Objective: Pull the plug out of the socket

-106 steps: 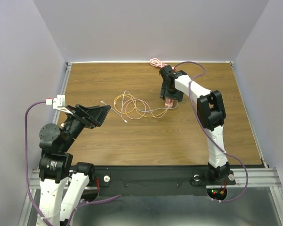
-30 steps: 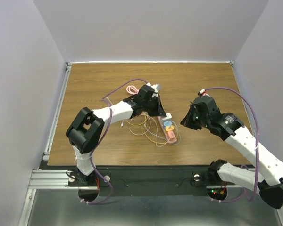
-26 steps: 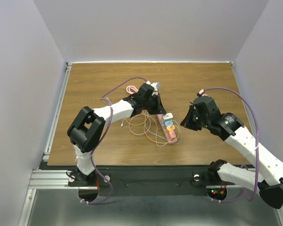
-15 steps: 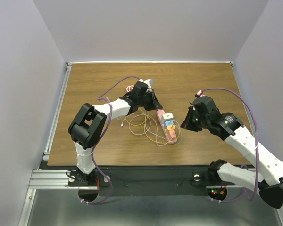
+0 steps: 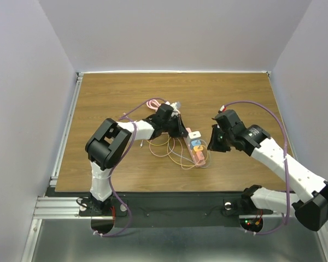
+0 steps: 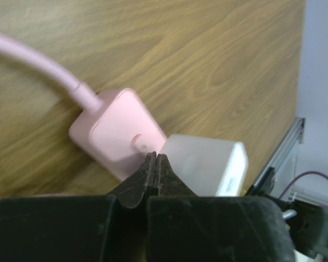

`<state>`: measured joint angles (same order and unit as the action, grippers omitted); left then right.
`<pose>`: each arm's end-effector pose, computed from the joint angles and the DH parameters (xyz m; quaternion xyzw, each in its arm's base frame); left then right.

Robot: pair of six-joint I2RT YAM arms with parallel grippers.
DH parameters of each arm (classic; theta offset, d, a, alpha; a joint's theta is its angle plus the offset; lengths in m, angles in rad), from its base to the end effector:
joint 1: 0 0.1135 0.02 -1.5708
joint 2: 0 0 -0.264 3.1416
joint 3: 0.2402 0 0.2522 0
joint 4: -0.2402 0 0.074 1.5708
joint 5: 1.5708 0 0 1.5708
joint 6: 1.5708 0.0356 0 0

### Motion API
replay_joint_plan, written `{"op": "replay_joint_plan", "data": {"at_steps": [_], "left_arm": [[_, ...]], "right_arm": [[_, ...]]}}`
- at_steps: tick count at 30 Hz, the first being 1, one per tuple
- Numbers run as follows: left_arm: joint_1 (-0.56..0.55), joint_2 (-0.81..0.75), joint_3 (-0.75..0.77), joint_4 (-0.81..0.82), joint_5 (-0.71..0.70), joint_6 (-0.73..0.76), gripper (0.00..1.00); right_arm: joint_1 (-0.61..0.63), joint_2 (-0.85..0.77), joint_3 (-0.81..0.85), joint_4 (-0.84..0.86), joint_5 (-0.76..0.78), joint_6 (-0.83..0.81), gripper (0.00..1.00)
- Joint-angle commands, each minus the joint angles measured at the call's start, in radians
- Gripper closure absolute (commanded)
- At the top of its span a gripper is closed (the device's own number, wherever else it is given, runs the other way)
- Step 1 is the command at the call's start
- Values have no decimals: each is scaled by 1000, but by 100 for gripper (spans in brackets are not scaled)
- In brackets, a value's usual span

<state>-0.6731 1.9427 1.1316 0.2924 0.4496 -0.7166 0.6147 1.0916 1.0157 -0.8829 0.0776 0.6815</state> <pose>0.3189 -0.2741 0.1706 0.0936 0.8453 -0.4615 0.2526 0.1731 0.1188 0.2994 0.0435 0.9519 0.1522 0.2623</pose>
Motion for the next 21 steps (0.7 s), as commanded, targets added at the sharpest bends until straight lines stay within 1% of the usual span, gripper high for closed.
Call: {"op": "replay_joint_plan", "data": {"at_steps": [1,3,4,6,7,10,16,18,21], "left_arm": [[-5,15,-76,79,24,9,100],[-5,27,-108,96,23,8,100],[-6,28,-137,112,20,6,100],[-5,36,-165,125,11,5,100],[-5,39,-168,128,9,6,100],[-6,51,-170,136,14,5,100],[-6,56,-155,137,17,-1,100],[-6,52,-155,137,17,-3,100],[-5,47,-156,136,15,-4,100]], "right_arm": [[-3,37,61,5,-12,-52,76],[0,59,67,5,-21,-60,67],[3,62,70,5,-22,-62,59],[13,77,75,5,-29,-74,54],[17,82,73,7,-32,-77,48],[52,91,81,7,-27,-77,47],[146,111,83,10,-7,-40,47],[183,125,81,9,31,-27,46],[198,140,83,13,57,-36,46]]}}
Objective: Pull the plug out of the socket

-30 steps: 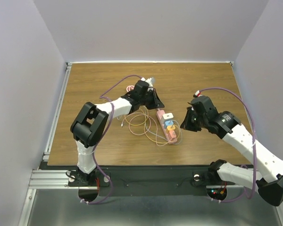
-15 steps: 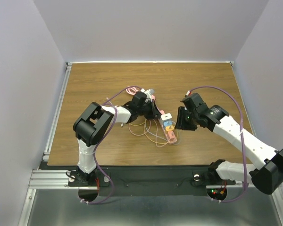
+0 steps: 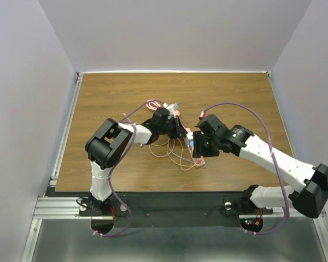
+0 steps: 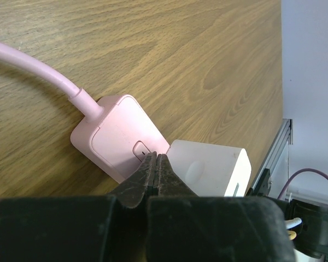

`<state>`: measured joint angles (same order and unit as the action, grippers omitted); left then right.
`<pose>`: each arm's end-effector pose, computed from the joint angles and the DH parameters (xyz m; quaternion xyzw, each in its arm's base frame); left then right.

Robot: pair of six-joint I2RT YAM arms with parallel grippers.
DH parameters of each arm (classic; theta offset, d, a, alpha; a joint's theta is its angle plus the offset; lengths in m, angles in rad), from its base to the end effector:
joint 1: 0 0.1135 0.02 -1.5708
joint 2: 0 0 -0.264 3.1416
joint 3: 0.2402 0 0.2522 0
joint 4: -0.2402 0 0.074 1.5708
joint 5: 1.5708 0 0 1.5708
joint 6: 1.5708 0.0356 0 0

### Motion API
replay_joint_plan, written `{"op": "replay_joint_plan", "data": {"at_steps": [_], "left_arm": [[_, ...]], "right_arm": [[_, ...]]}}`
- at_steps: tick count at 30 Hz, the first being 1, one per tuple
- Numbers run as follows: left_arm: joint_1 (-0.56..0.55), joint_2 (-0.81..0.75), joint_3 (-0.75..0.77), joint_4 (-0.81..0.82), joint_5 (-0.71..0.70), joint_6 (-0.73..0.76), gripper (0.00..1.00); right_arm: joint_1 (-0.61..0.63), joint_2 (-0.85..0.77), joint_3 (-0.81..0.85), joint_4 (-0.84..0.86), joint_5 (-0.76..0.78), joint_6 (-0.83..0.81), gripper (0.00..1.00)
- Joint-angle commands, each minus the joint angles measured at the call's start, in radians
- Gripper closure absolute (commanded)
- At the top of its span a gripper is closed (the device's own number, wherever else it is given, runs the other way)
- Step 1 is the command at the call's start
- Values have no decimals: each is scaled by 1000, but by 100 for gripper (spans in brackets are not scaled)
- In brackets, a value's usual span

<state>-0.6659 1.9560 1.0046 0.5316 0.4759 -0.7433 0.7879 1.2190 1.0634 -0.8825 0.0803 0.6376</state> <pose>0.3098 -0.2641 0.1505 0.0967 0.8196 -0.4933 0.2749 0.1684 0.1652 0.2883 -0.0618 0.9620 0.1427 0.2243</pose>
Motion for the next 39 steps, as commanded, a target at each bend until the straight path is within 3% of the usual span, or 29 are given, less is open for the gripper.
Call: {"op": "replay_joint_plan", "data": {"at_steps": [1,9,17,27,31,33,34,35,39], "left_arm": [[-14,32,-29,-102,-11,21,100],[-14,17,-35,-104,-8,9,100],[-14,14,-40,-105,-8,4,100],[-17,14,-58,-107,-29,-8,100],[-29,21,-69,-107,-42,-25,100],[-43,29,-69,-105,-48,-27,100],[-46,32,-69,-105,-48,-27,100],[-49,34,-70,-105,-51,-27,100],[-60,43,-83,-107,-68,-28,100]], "right_arm": [[25,20,36,13,81,-9,46],[25,86,1,37,173,-111,43],[24,99,-74,146,84,-119,41],[25,195,-99,231,114,-118,39],[25,241,-86,246,125,-118,48],[25,261,-79,241,139,-115,61],[25,255,-71,238,145,-112,87],[24,243,-63,232,145,-104,100],[27,131,1,189,151,-72,100]]}}
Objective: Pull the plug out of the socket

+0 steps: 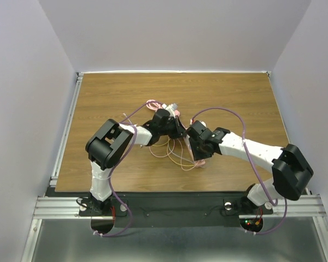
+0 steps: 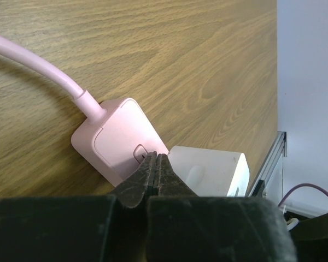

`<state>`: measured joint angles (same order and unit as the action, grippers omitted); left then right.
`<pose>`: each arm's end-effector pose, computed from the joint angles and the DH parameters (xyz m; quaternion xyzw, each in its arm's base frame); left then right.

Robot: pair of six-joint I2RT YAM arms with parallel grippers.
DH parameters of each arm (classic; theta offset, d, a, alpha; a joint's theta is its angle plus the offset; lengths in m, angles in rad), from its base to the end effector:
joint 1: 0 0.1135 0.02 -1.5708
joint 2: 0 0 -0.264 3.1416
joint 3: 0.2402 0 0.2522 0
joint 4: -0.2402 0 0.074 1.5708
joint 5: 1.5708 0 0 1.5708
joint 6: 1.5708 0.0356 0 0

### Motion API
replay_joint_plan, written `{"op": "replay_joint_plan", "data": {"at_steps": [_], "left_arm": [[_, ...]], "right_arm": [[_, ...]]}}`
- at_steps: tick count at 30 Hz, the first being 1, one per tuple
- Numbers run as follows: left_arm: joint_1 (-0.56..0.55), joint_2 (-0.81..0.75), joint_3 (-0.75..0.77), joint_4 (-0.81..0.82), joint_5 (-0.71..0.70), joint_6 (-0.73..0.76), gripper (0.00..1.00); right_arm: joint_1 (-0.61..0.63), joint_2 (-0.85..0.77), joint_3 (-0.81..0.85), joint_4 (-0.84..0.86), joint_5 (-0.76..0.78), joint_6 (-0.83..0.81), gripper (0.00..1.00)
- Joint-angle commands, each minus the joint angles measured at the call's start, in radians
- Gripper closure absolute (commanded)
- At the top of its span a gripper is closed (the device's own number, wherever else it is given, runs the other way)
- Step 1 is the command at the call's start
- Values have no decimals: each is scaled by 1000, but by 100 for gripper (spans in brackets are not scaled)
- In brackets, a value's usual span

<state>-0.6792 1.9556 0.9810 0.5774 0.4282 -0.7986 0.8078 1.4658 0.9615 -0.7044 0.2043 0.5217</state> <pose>0.3054 -0.2655 0.1480 0.0689 0.8193 -0.4952 0.2808 0.1948 0.1933 0.2084 -0.1213 0.9712 0.0315 0.2029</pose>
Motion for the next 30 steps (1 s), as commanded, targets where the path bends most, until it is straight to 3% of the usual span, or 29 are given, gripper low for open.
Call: {"op": "replay_joint_plan", "data": {"at_steps": [1,7,14,26,30], "left_arm": [[-48,45,-61,-152,-22,29,100],[-51,72,-64,-157,-32,39,100],[-51,60,-64,-165,-45,56,100],[-20,-164,16,-247,-77,59,100],[-7,-248,76,-287,-89,55,100]], "right_arm": [[7,-136,135,-18,36,47,100],[5,-223,200,-90,87,43,100],[5,-170,68,-49,43,77,99],[7,-179,-179,124,18,109,100],[7,-128,-169,200,53,121,100]]}}
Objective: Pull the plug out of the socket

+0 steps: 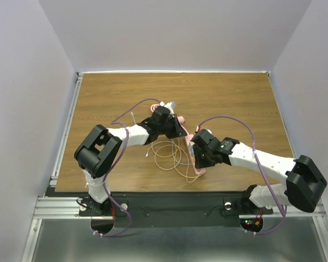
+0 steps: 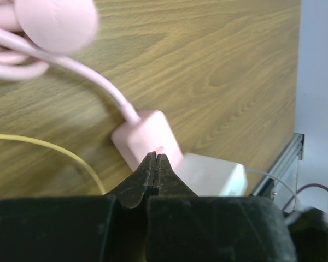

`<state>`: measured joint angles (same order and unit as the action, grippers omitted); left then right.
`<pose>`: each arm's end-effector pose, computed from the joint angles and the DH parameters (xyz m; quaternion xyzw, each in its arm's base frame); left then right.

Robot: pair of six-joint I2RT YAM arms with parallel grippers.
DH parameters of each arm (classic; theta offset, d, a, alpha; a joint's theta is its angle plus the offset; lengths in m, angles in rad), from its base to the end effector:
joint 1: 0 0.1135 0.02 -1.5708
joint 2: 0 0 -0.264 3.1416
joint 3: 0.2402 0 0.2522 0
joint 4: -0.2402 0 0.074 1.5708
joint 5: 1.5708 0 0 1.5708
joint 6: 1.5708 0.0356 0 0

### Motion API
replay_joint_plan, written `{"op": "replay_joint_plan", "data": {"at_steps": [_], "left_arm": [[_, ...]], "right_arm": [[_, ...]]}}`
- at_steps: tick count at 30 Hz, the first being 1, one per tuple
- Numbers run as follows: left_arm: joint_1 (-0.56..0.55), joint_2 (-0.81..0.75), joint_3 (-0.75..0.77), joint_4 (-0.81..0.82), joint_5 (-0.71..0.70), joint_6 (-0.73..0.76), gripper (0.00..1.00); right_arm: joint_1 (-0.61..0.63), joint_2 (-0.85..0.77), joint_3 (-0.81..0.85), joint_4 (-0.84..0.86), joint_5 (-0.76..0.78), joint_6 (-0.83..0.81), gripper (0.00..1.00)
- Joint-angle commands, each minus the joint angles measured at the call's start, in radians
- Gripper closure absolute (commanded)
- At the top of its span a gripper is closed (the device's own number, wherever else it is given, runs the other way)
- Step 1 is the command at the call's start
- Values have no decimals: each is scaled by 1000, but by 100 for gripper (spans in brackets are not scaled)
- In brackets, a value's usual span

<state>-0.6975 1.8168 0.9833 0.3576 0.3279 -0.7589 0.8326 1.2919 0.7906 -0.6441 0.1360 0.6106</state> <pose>0.2909 -0.2587 0.1792 0.0591 0.8446 -0.4458 0.2905 0.1624 0.1714 0.2027 -0.0938 0.9708 0.0893 0.2020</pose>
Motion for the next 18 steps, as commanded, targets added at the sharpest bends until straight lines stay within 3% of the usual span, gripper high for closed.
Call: {"op": "replay_joint_plan", "data": {"at_steps": [1,8,18], "left_arm": [[13,-143,83,-71,14,6,100],[-3,-215,43,6,135,-69,100],[-63,-134,23,24,146,-95,100]], "right_arm": [[-20,55,12,158,126,34,100],[-18,121,67,195,128,11,100],[-18,53,30,205,91,17,100]]}}
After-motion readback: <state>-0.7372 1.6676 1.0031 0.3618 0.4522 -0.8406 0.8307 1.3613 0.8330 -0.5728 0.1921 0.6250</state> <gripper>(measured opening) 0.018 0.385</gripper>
